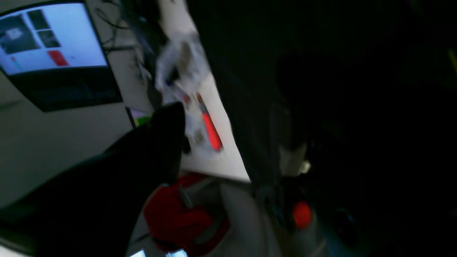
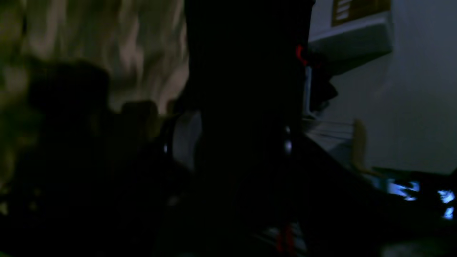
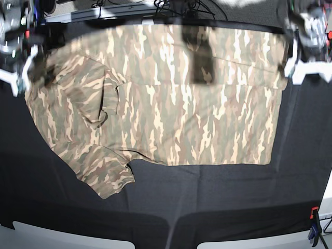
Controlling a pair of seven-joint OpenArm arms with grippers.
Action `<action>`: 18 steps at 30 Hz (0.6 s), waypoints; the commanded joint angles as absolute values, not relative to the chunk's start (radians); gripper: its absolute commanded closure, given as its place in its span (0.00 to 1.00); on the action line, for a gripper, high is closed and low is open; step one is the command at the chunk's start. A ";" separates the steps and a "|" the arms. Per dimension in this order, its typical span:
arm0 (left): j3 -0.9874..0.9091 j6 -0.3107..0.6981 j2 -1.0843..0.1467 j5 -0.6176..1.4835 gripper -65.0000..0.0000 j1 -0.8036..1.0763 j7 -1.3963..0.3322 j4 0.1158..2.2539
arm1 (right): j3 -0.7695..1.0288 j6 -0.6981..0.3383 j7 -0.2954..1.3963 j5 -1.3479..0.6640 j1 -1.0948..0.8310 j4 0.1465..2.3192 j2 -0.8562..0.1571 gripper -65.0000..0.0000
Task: Layout the t-shirt on the table in an organized manner, then fold the t-shirt properly
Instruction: 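Move both grippers down to the hem corners and grasp them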
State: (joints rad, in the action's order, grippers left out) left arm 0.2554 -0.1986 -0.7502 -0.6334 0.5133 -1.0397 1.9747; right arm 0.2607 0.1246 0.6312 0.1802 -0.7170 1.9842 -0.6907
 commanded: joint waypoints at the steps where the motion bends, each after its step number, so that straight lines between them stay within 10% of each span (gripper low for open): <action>1: 0.249 -0.215 -0.765 -0.649 0.46 0.479 -1.018 1.991 | 0.271 0.138 0.613 0.183 -0.688 2.000 -0.693 0.59; 18: 0.248 -0.133 -0.690 0.050 0.46 -0.175 -0.762 1.773 | 0.271 0.007 0.582 -0.030 -0.283 2.000 -0.474 0.59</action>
